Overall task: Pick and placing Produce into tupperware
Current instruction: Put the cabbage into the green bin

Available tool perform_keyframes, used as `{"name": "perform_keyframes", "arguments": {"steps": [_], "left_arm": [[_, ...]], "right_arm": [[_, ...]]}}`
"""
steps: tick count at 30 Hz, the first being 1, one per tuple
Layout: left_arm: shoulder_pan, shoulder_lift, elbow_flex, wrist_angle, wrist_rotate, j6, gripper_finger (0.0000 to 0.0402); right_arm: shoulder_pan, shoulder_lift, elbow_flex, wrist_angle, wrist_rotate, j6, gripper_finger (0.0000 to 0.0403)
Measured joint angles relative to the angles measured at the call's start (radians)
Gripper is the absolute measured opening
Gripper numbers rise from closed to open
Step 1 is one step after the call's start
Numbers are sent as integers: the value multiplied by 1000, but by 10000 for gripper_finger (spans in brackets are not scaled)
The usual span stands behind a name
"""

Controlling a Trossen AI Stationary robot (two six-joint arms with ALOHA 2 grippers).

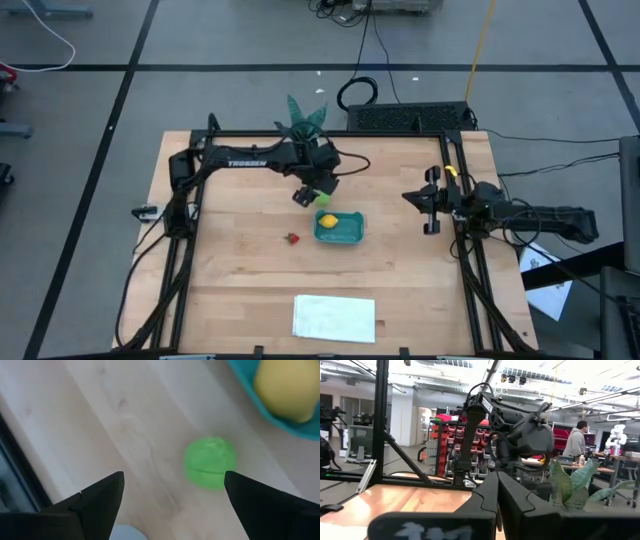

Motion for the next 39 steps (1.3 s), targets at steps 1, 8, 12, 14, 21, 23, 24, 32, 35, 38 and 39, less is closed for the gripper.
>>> {"name": "perform_keyframes", "arguments": {"steps": [1, 8, 12, 14, 21, 23, 24, 32, 35, 38, 39], "left_arm": [[-4, 0, 0, 0, 11, 13, 349], [-45, 0, 0, -26, 27, 156, 349], [-58, 0, 0, -9, 14, 166, 350], [-58, 0, 1, 0, 12, 171, 349], [-58, 0, 1, -4, -7, 195, 349], [-55, 0, 1, -6, -7, 187, 349], [-51, 0, 0, -8, -7, 185, 349], [-4, 0, -12, 27, 16, 25, 349], [0, 0, -12, 29, 44, -40, 349], [-5, 0, -12, 30, 60, -90, 349], [-8, 0, -12, 30, 67, -106, 349]], "right_arm": [[-5, 0, 0, 0, 0, 0, 0], [-21, 0, 0, 0, 0, 0, 0], [-25, 0, 0, 0, -2, 0, 0], [-25, 0, 0, 0, -3, 0, 0], [-25, 0, 0, -2, -4, 0, 0], [-25, 0, 0, -4, -4, 0, 0], [-25, 0, 0, -4, -4, 0, 0], [-25, 0, 0, -3, -4, 0, 0], [-25, 0, 0, -3, -4, 1, 0], [-25, 0, 0, -2, -4, 1, 0], [-25, 0, 0, -2, -4, 0, 0]]}}
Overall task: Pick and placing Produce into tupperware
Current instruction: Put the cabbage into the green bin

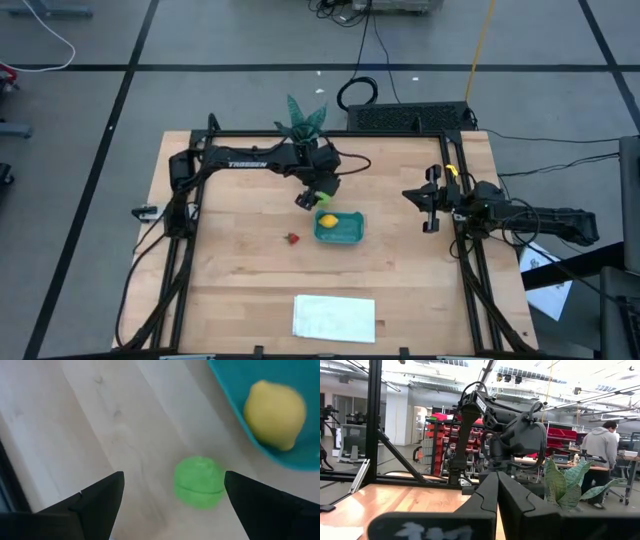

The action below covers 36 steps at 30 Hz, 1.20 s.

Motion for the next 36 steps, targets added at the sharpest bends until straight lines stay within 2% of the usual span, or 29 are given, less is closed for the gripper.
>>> {"name": "perform_keyframes", "arguments": {"steps": [10, 15, 26, 30, 36], "left_arm": [[-37, 0, 0, 24, 12, -266, 349], [-51, -33, 5, 67, -26, -381, 349], [-90, -56, 208, 27, -43, -448, 349], [-94, -56, 214, -1, -19, -349, 349], [-95, -56, 205, -51, -22, -38, 349]], "right_arm": [[0, 0, 0, 4, 0, 0, 0], [0, 0, 0, 1, 0, 2, 0], [0, 0, 0, 12, 1, -5, 0], [0, 1, 0, 15, 1, -4, 0], [0, 2, 0, 17, 1, -1, 0]]}}
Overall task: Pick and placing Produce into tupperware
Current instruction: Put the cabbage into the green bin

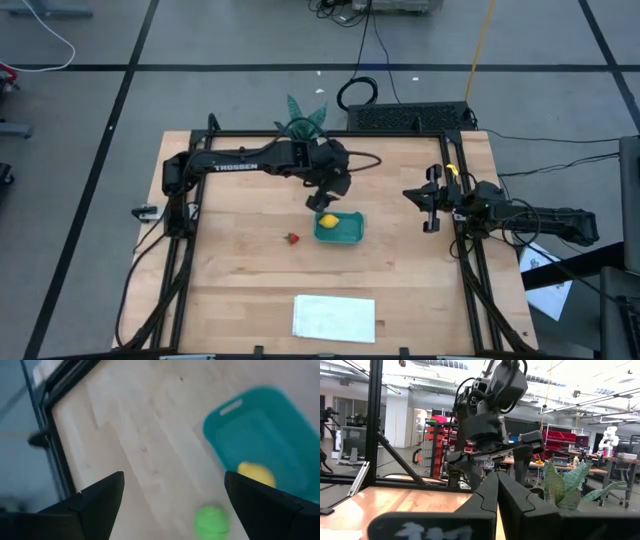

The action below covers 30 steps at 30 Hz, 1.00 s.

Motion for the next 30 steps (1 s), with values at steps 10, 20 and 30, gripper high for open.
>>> {"name": "perform_keyframes", "arguments": {"steps": [10, 20, 30], "left_arm": [[1, 10, -3, -13, 0, 395, 349], [10, 14, -132, -10, -103, 747, 349], [35, 15, -290, 150, -192, 964, 349]], "right_arm": [[0, 0, 0, -5, 0, 7, 0], [0, 0, 0, -9, 2, 9, 0], [0, 0, 0, -9, 3, 7, 0]]}}
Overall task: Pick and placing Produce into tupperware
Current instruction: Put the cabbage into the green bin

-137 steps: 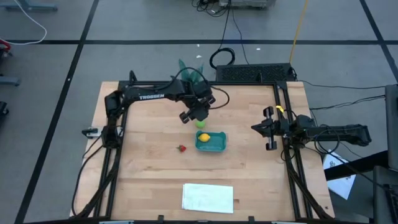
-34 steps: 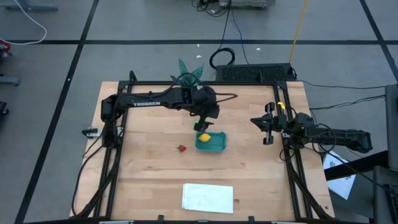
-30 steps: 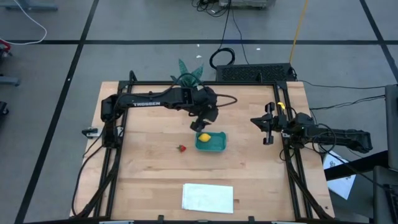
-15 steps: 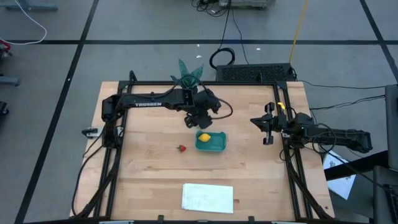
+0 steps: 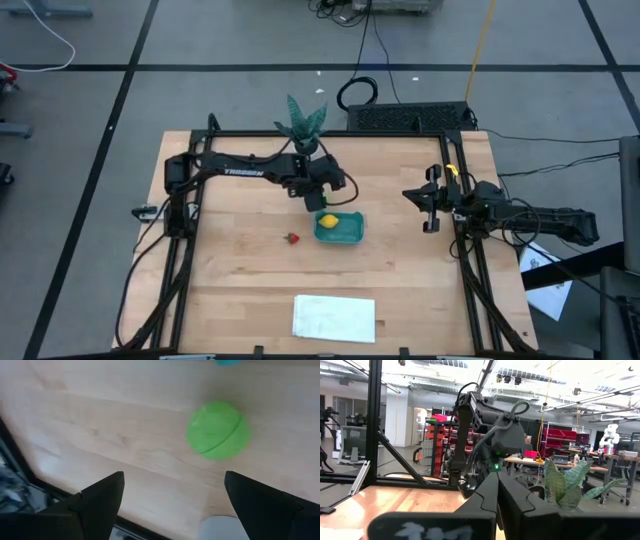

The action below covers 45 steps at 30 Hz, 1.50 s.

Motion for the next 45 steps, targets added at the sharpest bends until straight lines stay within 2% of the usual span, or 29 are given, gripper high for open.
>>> {"name": "perform_keyframes", "arguments": {"steps": [5, 11, 22, 30, 37, 45], "left_arm": [[6, 0, -11, 57, -2, -24, 349], [-16, -1, -11, 199, -43, -240, 349], [-9, -1, -11, 43, -37, -171, 349], [-19, -1, -11, -51, 89, -204, 349], [-19, -1, -11, -76, 123, -155, 349], [-10, 1, -11, -78, 172, -171, 349]], "right_arm": [[0, 0, 0, -2, 0, -4, 0], [0, 0, 0, 0, 0, -9, 0], [0, 0, 0, 0, 1, -9, 0], [0, 0, 0, 0, 1, -9, 0], [0, 0, 0, 0, 1, -9, 0], [0, 0, 0, 1, 1, -9, 0]]}}
